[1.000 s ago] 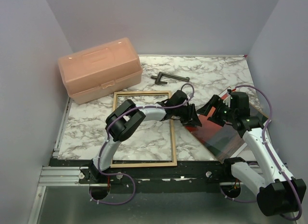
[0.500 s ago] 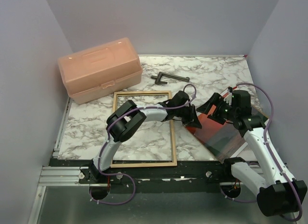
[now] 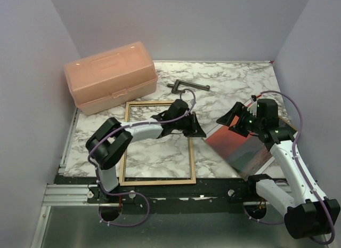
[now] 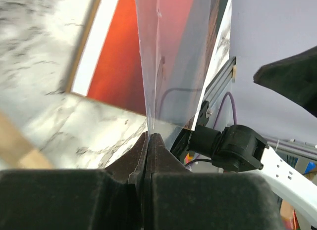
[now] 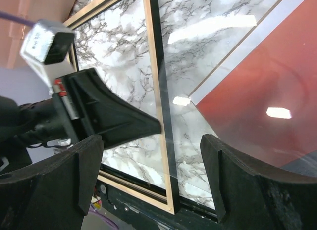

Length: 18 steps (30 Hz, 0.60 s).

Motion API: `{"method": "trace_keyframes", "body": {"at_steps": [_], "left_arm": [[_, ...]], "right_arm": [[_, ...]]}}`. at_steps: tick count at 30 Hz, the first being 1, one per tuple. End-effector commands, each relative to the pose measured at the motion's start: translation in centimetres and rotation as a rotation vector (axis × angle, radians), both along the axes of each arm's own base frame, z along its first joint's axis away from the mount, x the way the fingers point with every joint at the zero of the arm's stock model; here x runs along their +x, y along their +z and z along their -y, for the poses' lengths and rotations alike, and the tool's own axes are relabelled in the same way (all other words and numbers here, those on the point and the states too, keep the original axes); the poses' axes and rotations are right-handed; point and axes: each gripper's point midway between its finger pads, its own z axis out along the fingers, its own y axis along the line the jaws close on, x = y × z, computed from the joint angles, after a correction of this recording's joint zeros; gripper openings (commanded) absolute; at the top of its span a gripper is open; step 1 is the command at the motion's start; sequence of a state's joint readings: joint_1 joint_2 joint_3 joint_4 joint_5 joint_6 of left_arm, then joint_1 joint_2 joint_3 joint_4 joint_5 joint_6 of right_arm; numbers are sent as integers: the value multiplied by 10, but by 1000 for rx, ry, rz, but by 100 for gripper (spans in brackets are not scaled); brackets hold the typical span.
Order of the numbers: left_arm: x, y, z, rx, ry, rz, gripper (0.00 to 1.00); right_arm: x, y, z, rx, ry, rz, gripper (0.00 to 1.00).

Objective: Put the photo into the frame
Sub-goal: Pick up the photo frame item at the center of the board.

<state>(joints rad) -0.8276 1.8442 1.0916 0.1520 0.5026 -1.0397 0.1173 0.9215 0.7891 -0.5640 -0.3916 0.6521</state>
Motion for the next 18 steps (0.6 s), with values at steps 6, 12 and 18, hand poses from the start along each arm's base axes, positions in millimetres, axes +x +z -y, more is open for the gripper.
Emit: {"method": "trace_keyframes", "body": {"at_steps": [6, 12, 18], "left_arm": [[-2, -3, -90, 32, 217, 68, 0], [-20, -15, -146, 109, 331, 70, 0], [-49, -31, -207, 239, 437, 70, 0]], "right_arm": [[0, 5, -8, 15, 80, 15, 87], [-4, -11, -14, 42, 112, -17, 87], [-2, -22, -15, 40, 117, -42, 87]]}}
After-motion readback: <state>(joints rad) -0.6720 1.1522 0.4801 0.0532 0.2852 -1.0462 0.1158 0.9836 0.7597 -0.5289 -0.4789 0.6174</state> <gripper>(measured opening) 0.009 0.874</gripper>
